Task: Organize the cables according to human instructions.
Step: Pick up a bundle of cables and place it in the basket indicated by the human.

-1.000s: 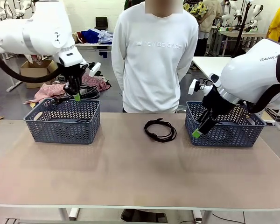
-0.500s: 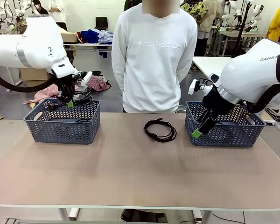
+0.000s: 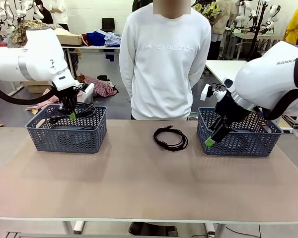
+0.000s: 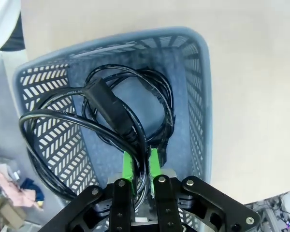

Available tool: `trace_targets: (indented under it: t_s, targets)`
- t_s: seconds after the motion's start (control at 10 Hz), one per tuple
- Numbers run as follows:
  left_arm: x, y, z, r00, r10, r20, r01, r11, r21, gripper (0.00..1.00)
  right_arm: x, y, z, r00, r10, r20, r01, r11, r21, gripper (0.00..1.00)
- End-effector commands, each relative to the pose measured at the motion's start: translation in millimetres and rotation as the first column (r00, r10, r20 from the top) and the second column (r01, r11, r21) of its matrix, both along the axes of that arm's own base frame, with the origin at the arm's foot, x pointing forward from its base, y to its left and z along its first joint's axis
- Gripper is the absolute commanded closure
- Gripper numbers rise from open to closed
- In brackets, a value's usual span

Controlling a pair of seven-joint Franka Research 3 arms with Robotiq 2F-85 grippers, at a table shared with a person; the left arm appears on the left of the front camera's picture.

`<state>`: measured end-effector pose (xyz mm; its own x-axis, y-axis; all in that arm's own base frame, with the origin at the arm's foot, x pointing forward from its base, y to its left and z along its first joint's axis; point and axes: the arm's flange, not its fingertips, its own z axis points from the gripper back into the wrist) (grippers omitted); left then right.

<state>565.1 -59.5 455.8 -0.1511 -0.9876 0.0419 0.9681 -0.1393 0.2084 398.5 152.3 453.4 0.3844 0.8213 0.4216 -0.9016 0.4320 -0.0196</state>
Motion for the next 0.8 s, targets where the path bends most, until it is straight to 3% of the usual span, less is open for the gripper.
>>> trace_targets:
  t_s: [0.0, 0.1, 0.7]
  targets:
    - [4, 7, -4, 1.0, 0.0, 0.025, 0.0, 0.999, -0.034, 1.0, 0, 0, 1, 1.0, -0.005, 0.001, 0.005, 1.0, 0.002, 0.0]
    - [5, 9, -7, 1.0, 0.002, 0.008, -0.002, 0.999, -0.04, 0.74, 0, 0, 1, 1.0, -0.005, 0.001, 0.005, 1.0, 0.002, 0.0]
    - [6, 12, 16, 0.998, 0.029, -0.054, -0.03, 0.999, -0.012, 0.15, 0, 0, 1, 1.0, -0.005, 0.001, 0.005, 1.0, 0.002, 0.0]
